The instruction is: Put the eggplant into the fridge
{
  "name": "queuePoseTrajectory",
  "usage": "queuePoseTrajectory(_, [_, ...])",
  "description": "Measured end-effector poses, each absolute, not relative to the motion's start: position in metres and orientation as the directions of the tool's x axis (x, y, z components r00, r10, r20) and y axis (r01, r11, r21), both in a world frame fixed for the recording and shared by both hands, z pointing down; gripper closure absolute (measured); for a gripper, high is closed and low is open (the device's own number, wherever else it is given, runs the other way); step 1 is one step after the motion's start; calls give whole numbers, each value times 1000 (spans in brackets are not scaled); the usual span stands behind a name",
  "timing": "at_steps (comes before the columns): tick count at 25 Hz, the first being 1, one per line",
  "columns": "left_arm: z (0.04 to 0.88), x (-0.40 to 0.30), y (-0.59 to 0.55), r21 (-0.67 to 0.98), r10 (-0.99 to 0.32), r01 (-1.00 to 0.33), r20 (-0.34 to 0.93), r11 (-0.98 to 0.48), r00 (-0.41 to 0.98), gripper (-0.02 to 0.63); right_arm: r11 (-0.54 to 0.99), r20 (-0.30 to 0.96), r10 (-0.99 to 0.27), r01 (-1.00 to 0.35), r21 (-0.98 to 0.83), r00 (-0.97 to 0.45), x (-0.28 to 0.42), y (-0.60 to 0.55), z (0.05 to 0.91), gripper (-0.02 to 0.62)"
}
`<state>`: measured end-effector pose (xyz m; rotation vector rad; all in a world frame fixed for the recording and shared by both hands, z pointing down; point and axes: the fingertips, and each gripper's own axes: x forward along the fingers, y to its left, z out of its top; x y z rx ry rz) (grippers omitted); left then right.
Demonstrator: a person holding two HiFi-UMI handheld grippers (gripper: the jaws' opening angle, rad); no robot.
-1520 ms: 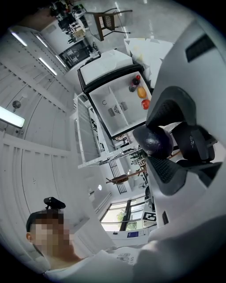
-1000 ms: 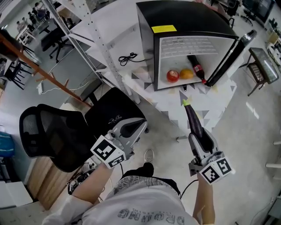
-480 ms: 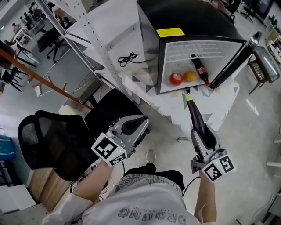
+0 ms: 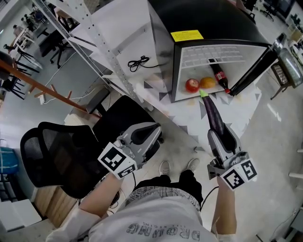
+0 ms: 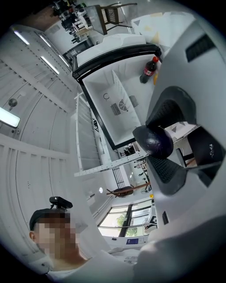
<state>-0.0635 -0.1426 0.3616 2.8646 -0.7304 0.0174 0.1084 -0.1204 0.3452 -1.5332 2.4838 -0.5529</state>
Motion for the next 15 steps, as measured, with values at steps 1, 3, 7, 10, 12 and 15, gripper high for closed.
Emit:
queuePoseTrajectory(1, [362,-64,-144,176,-477,-480,59,-860,877,598,409,43,-887,-824,-393,-460,109,-125,343,380])
queuePoseTrajectory(3, [362,-64,-149,174,-486,-489,63,-855,872,598,421,35,-883,-821,-384,-469,110,-134,339,380])
queuePoseTrajectory(7, [360,-62,-158,167,-510,-514,70,-841,857,598,450,22,-870,-812,-372,-492,114,-153,336,380])
queuePoseTrajectory(10, [360,-58,-165,163,-534,-539,74,-827,842,598,480,18,-854,-800,-360,-520,116,-170,336,380])
queuePoseTrajectory(12, [360,-54,-170,161,-549,-554,77,-817,832,598,497,13,-844,-790,-358,-537,117,-182,335,380])
queuePoseTrajectory(15, [358,-48,-177,160,-572,-577,82,-801,816,598,521,9,-829,-777,-353,-559,120,-200,335,380])
